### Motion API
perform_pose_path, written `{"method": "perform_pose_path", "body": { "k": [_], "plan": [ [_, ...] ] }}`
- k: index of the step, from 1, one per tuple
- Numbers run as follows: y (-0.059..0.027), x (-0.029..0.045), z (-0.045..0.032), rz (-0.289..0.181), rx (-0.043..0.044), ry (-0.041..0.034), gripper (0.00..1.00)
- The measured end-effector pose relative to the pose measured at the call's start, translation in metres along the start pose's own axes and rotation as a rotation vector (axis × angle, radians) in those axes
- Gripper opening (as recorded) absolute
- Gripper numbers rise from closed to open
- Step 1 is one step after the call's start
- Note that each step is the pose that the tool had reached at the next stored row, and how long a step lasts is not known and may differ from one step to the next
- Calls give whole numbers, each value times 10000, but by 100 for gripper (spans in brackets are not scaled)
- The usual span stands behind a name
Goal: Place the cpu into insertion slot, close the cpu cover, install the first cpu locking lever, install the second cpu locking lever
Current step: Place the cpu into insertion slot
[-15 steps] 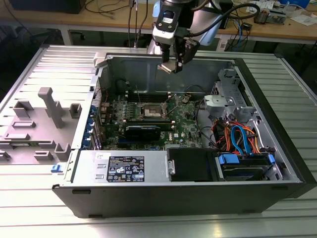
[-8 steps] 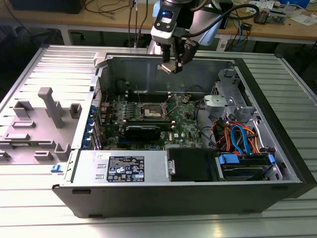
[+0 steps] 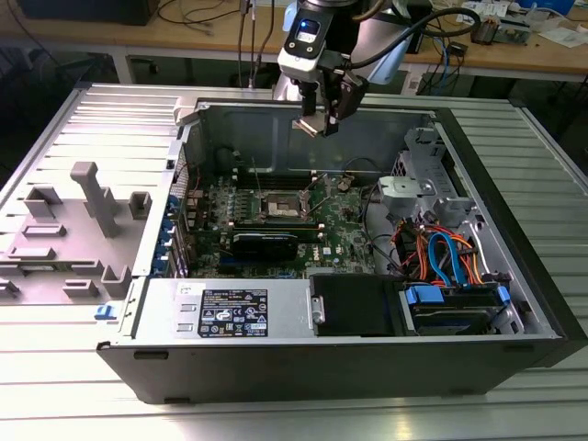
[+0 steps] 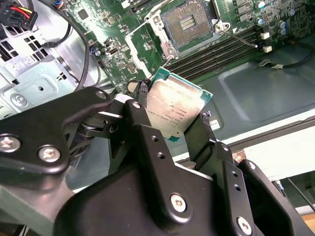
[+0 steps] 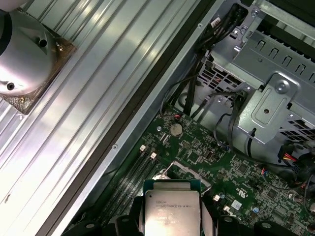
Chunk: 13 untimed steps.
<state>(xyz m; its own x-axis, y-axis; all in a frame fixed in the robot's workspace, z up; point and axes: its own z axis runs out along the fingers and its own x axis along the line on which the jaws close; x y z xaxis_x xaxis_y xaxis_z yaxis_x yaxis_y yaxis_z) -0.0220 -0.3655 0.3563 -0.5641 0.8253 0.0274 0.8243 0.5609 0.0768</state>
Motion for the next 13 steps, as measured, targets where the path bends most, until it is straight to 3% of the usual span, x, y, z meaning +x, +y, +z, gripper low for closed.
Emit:
{"method": "perform_pose_path", "body": {
  "k": [6,13],
  "plan": [
    [0,0,0,8,0,-1,54],
    [0,-2,11,1125,-23,-93,54]
  ]
}}
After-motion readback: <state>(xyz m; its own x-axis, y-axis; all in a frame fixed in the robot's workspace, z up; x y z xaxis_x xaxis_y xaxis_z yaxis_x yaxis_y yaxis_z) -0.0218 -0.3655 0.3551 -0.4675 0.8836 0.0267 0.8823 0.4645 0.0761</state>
